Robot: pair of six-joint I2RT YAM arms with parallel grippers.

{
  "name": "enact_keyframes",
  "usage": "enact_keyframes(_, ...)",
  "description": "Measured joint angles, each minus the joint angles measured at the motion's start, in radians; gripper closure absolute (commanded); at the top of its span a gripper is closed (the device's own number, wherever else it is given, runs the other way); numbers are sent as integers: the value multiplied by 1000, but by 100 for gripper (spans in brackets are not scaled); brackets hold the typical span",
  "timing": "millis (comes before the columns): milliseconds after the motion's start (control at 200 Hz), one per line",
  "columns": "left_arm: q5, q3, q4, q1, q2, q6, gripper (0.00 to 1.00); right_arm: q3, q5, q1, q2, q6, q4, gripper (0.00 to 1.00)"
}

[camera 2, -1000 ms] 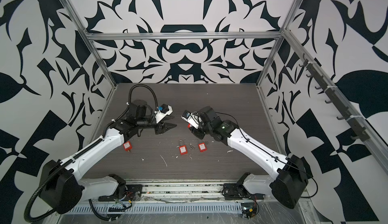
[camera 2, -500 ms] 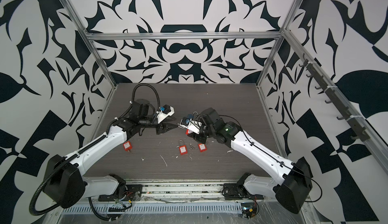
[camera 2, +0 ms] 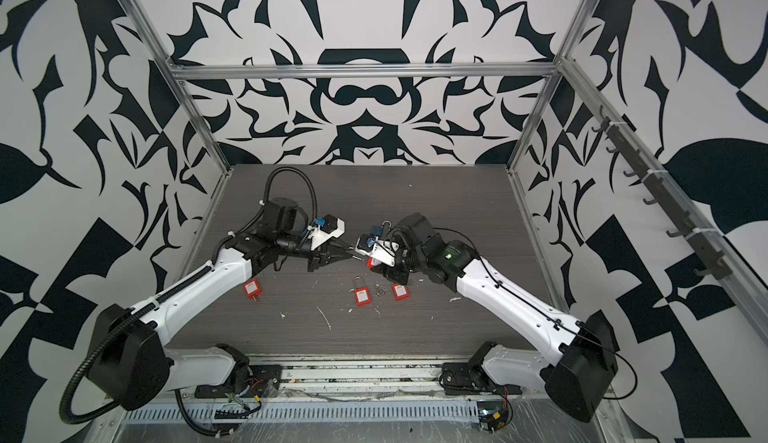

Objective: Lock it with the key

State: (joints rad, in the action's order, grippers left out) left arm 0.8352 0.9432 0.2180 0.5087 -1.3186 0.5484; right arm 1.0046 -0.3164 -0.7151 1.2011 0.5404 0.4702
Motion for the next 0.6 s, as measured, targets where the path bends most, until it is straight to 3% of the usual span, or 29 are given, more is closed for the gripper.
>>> enact_keyframes(125,20,0,10,-2,-10,10,91,0,-10,0,0,15,6,82)
enact_keyframes(395,55,1,23,-5,-22,9,100,0,-10,-1,0,54,18,80)
enact_keyframes(430,60,2,23,-6,-24,9,100,0,-7,-1,0,61,18,76)
enact_keyframes(525,71,3,24,-7,-31,5,100,0,5,-1,0,80,18,52)
enact_keyframes(600,84,3,26,-7,-33,-2,100,1,22,-1,0,93,18,42)
